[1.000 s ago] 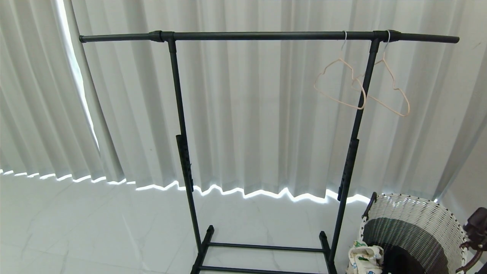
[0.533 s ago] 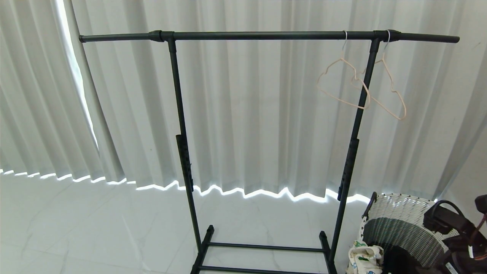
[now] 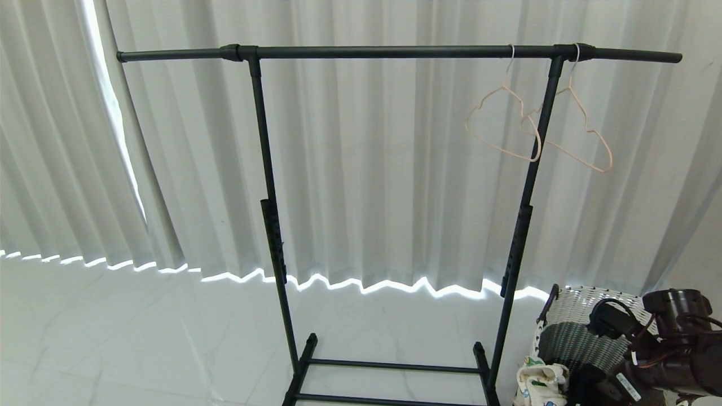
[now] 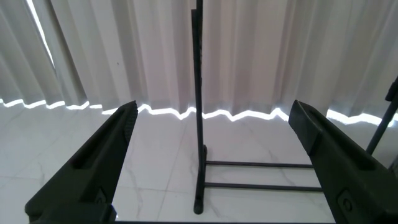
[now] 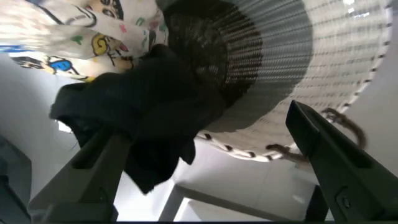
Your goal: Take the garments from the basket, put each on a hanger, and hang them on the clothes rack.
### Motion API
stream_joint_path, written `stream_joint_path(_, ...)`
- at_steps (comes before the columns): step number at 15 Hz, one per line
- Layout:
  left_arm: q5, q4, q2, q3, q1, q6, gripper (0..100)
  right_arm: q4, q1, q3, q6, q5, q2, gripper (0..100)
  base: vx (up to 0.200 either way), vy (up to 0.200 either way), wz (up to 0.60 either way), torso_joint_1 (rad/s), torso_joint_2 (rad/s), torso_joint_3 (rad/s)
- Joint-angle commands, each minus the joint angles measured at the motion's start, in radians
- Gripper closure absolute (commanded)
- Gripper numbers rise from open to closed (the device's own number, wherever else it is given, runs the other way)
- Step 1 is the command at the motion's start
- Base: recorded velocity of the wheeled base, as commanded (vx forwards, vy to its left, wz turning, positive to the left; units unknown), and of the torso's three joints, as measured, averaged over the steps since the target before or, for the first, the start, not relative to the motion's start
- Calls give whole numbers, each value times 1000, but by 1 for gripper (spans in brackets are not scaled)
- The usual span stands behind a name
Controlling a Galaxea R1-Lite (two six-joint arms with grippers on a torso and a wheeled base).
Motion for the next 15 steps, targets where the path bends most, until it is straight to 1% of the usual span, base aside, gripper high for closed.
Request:
stream_joint_path(1, 0, 0, 0, 0, 0, 1, 0, -23, 1, -5, 0, -3, 93, 0, 0, 0, 0, 0, 0, 0)
stream_joint_path(4, 0, 0, 0, 0, 0, 1, 0, -80, -1, -29, 1, -3, 122, 0, 0, 0, 0, 0, 0, 0)
stream_joint_path(5, 0, -1, 0, 0, 0, -1, 0, -89, -1, -29, 1, -3, 121, 100, 0, 0, 0, 0, 0, 0)
stream_joint_path(9, 0, 0, 0, 0, 0, -1, 0, -106, 4, -20, 3, 0, 101, 100, 0, 0, 0, 0, 0, 0)
stream_joint_path(11, 0, 0, 0, 0, 0, -1, 0, -109, 14, -16, 3, 10, 59, 100, 0, 0, 0, 0, 0, 0)
stream_joint_path(12, 0, 0, 0, 0, 0, 1, 0, -109, 22, -2, 4, 17, 25, 100, 0, 0, 0, 0, 0, 0)
stream_joint_path(15, 0, 0, 0, 0, 0, 1, 0, -107, 16, 86, 4, 17, -125, 100, 0, 0, 0, 0, 0, 0)
